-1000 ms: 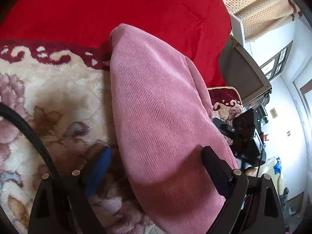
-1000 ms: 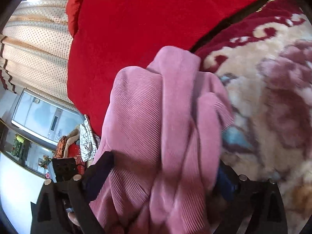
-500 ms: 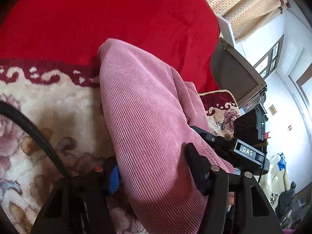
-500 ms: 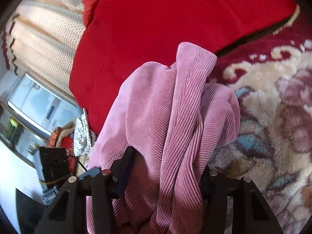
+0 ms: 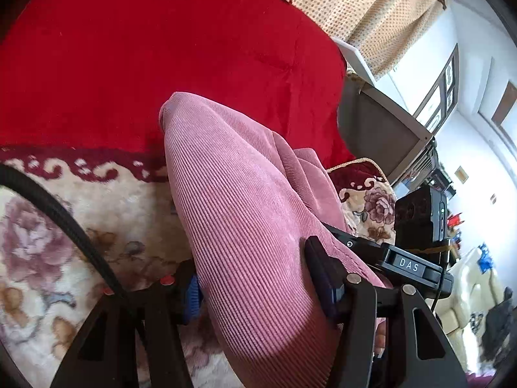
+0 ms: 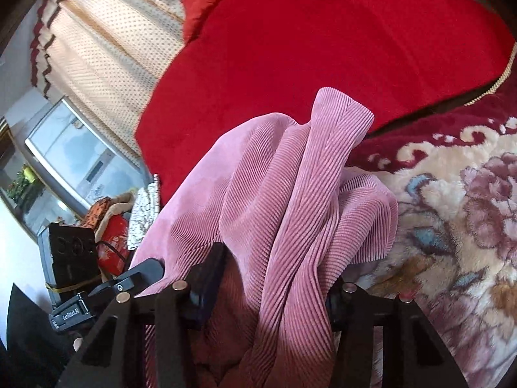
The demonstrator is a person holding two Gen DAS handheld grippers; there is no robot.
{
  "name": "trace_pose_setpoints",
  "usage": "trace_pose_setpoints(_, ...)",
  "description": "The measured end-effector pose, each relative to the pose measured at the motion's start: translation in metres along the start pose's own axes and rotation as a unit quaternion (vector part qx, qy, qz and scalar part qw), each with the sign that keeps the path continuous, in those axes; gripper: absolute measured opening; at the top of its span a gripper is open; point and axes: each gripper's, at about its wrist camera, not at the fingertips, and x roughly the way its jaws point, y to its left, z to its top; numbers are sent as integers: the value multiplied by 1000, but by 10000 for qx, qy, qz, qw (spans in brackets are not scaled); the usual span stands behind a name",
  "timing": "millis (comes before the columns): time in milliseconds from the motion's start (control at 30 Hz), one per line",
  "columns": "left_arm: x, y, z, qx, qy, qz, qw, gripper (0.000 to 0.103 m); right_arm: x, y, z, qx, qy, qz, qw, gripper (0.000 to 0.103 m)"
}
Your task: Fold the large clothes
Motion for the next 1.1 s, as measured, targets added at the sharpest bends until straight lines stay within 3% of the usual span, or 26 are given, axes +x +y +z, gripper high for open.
trace_pose_setpoints(200, -34, -11, -9, 228, -184, 390, 9988, 60, -8, 20, -9, -163, -56, 241, 9996, 52)
trace_pose_setpoints(533, -67, -15, -28, 391, -154, 875, 9953, 60, -7, 52, -34, -444, 74, 359, 9983, 52)
trace_pose_setpoints(1100, -76, 3, -45, 368, 2, 1096, 9933, 60, 19, 69, -59, -373, 273, 315, 9984, 52)
